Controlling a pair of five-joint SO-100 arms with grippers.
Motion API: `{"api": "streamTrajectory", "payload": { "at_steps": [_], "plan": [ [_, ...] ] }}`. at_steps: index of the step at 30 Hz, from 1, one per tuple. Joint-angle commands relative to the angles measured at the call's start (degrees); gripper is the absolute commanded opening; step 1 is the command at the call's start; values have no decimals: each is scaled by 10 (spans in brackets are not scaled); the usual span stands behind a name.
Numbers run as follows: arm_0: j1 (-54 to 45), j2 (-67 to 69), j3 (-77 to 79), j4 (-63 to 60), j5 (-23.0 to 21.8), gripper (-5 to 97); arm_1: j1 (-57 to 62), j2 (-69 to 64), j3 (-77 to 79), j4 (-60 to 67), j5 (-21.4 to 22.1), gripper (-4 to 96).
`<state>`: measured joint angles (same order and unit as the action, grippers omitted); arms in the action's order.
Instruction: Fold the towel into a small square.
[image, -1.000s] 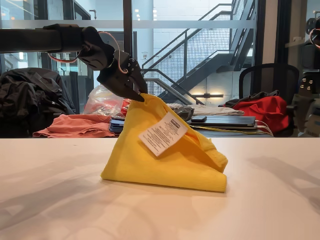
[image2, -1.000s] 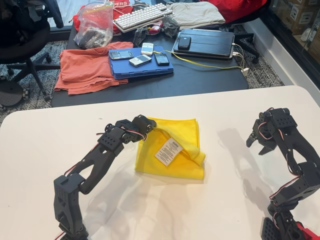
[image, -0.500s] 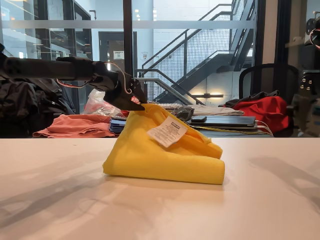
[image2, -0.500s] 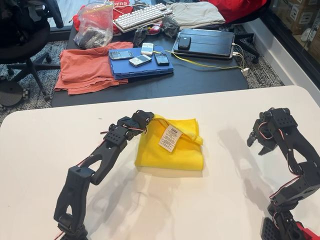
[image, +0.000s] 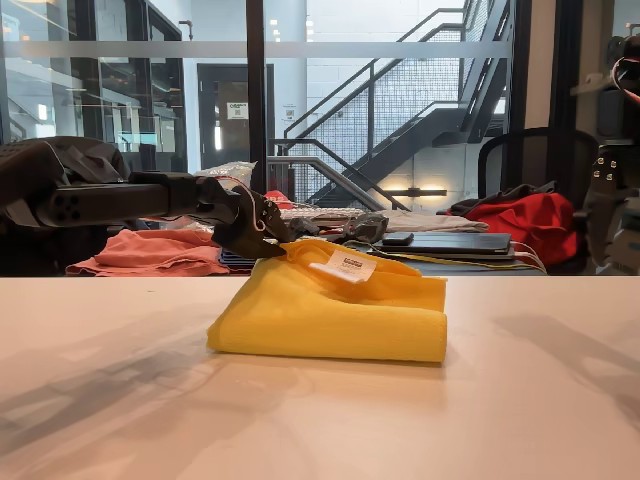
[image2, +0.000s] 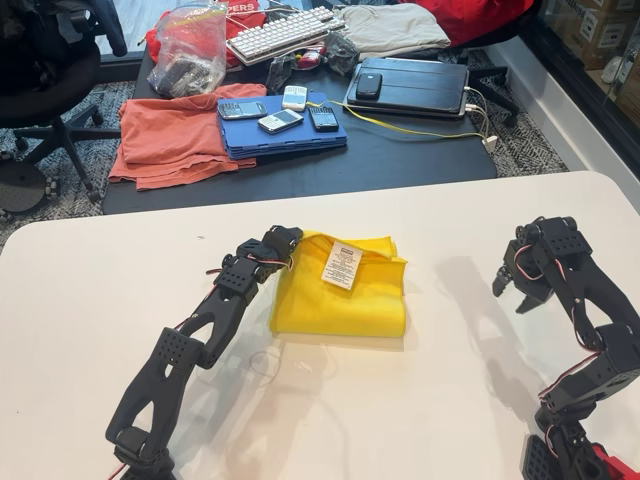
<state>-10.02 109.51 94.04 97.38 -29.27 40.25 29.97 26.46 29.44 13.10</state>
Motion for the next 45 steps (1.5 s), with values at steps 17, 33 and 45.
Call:
{"api": "streamTrajectory", "payload": {
  "at_steps": [17,33,45],
  "plan": [
    [-5,37,16,48,-1,187,-26,64,-60,52,86,456],
    [-5,50,3,45,-1,189,-9,410,-56,708,86,413],
    [-124,39,-584,12,1,193,-10,686,-63,672,94,413]
  ]
}}
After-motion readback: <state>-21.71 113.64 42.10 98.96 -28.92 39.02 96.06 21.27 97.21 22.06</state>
